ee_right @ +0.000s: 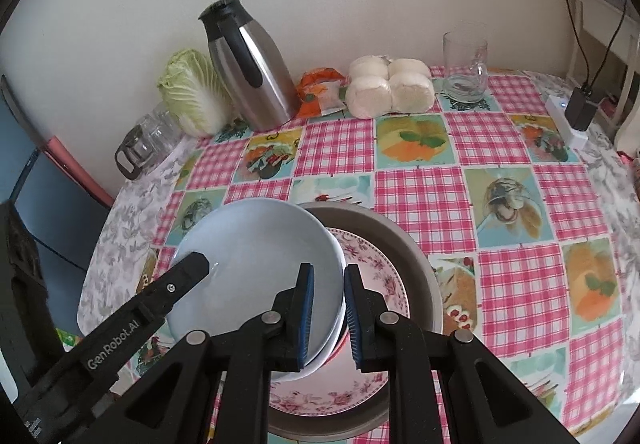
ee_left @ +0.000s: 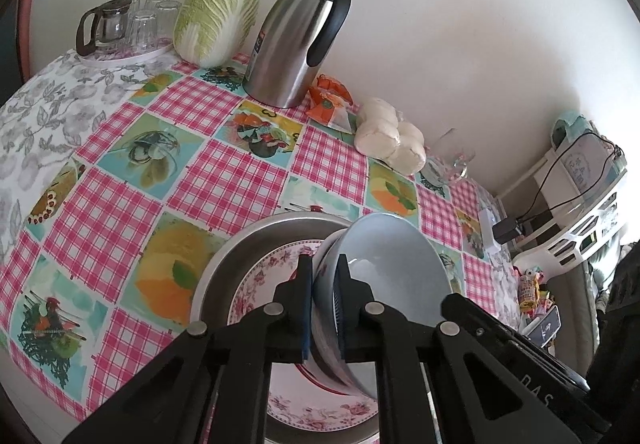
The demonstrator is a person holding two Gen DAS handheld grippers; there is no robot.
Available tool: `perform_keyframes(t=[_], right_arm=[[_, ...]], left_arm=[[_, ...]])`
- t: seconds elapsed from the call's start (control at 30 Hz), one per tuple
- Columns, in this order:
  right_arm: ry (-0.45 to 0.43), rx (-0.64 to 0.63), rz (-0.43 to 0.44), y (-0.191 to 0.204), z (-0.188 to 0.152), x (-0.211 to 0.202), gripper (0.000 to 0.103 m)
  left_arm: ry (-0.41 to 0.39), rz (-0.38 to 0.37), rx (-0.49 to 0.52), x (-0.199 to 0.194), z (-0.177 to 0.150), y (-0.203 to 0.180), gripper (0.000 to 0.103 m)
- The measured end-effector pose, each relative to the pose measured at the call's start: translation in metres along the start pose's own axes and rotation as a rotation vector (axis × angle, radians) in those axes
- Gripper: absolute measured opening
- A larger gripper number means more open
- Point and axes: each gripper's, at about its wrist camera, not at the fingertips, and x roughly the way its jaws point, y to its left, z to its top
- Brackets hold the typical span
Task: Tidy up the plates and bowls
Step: 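Open the right tool to release the pale blue bowl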
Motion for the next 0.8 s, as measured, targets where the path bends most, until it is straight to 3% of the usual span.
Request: perform_keyframes(t=[0.4,0.47,0.5,0.53,0.57,0.7,0.77,0.8], right_arm=[[0.022,0.01,-0.006,-0.006,-0.001,0.005,0.018],[0.021,0.007,-0.007,-0.006,-0.001,0.004,0.018],[0.019,0.005,-0.007,-0.005,-0.001,0.003,0.018],[0.017,0.004,-0.007,-0.005,-0.001,0.002,0.018],[0.012,-0.001,-0.007,-0.003,-0.001,0.0,0.018],[-0.002,-0.001,-0.021,-0.004,-0.001,-0.005,0.046],[-0.004,-0.005,-0.032,-0.004,-0.002,-0.007,0.049],[-0.005,-0.005,-0.032,-0.005,-0.002,-0.008,0.055]], left_arm=[[0.004,-0.006,-0.004,-0.001,0.001,0.002,0.01],[0.004,-0.008,-0.002,-0.002,0.002,0.002,0.014],[0.004,-0.007,-0.002,-0.004,0.002,0.002,0.03],[0.003,-0.001,-0.004,-0.006,0.003,0.002,0.054],[0.001,0.009,-0.007,-0.008,0.002,0.002,0.063],[-0.014,0.033,-0.001,-0.019,0.004,0.003,0.07],[-0.023,0.059,-0.003,-0.022,0.005,0.005,0.077],[-0.029,0.077,-0.002,-0.024,0.005,0.005,0.081]])
